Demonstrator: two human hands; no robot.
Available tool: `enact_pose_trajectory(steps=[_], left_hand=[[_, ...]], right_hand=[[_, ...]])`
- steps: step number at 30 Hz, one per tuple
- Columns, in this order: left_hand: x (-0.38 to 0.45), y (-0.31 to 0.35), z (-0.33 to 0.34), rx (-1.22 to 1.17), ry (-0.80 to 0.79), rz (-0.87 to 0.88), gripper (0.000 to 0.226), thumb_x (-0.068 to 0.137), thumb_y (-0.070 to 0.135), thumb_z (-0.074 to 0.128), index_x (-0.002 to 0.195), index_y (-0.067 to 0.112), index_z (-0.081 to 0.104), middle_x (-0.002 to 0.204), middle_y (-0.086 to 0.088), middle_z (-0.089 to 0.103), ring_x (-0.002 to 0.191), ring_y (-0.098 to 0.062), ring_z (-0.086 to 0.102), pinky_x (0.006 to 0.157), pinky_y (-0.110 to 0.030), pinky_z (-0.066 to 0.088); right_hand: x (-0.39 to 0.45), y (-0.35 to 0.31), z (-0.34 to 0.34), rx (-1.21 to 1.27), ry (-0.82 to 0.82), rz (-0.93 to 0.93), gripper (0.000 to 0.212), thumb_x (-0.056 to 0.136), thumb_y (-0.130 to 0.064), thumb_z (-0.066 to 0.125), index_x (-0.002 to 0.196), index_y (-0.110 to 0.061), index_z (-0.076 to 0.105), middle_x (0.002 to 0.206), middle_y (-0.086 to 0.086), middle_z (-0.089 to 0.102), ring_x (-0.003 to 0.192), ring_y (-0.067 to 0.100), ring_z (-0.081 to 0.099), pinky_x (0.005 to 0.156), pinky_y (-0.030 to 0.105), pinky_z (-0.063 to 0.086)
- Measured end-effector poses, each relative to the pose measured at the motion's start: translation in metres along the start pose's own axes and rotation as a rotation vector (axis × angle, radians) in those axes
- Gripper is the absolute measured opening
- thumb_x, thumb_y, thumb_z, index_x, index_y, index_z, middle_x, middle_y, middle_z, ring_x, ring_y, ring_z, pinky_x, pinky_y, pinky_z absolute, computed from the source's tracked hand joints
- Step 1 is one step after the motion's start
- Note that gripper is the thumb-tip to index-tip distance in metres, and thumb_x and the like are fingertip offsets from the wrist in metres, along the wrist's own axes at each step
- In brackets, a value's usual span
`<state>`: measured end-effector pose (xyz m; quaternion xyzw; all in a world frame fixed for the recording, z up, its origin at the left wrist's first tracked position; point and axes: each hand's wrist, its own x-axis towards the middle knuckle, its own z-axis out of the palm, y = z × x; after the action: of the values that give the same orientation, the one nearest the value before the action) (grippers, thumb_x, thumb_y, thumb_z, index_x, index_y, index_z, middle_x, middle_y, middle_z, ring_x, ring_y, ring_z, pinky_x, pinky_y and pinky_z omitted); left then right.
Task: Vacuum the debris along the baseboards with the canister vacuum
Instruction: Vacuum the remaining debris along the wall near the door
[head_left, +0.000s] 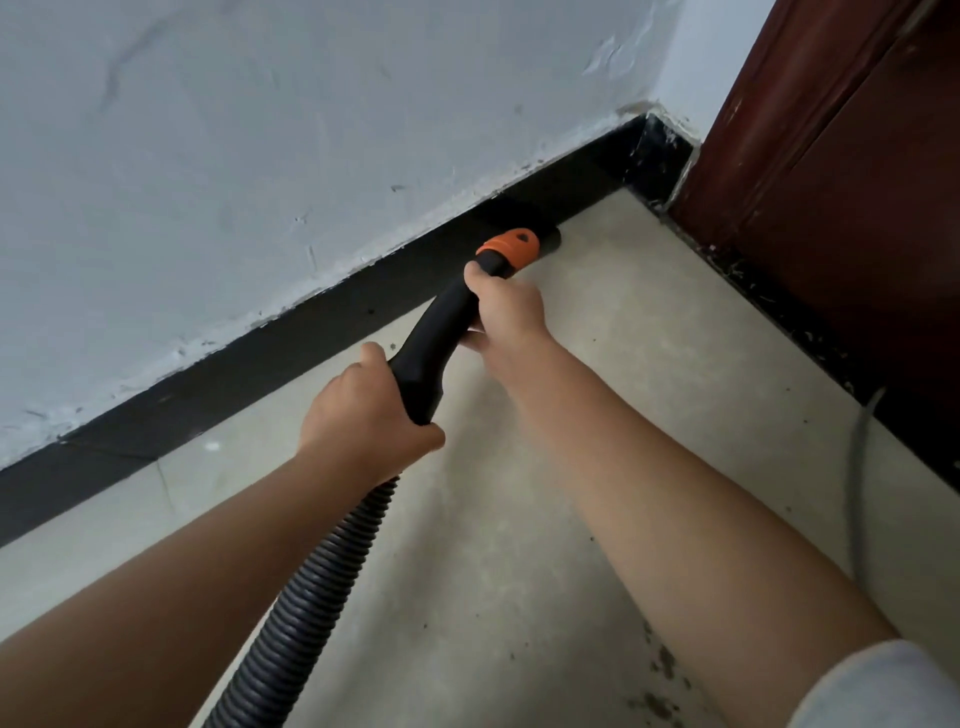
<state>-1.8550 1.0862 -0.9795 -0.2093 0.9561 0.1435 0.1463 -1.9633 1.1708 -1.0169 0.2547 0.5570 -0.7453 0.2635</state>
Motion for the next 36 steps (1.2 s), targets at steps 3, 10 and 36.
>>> enact_pose_trajectory(steps=[3,10,36], left_hand=[[0.014,0.024,0.001,0.002,-0.024,0.036,0.053,0.068,0.032,0.074,0.091,0.012,0.031,0.074,0.001,0.044,0.076,-0.023,0.051,0.060,-0.031,0.039],[0.041,0.080,0.015,-0.092,-0.068,0.093,0.052,0.073,0.028,0.073,0.101,0.010,0.033,0.098,-0.005,0.048,0.101,-0.027,0.052,0.068,-0.032,0.036],[-0.070,-0.137,0.011,-0.122,-0.232,0.114,0.050,0.069,0.022,0.075,0.101,0.013,0.037,0.084,0.000,0.052,0.075,-0.020,0.053,0.063,-0.027,0.038]], right_hand=[[0.012,-0.018,-0.016,0.058,0.026,-0.024,0.039,0.093,-0.017,0.057,0.126,0.002,0.047,0.124,0.019,0.054,0.111,0.034,0.056,0.071,0.038,0.052],[0.031,-0.057,-0.054,0.117,0.042,-0.047,0.040,0.095,-0.015,0.053,0.131,0.001,0.044,0.109,0.016,0.056,0.081,0.025,0.058,0.057,0.034,0.049],[-0.104,0.095,0.036,0.002,0.044,0.133,0.045,0.093,-0.009,0.055,0.134,-0.002,0.038,0.128,0.017,0.051,0.114,0.035,0.054,0.082,0.041,0.052]])
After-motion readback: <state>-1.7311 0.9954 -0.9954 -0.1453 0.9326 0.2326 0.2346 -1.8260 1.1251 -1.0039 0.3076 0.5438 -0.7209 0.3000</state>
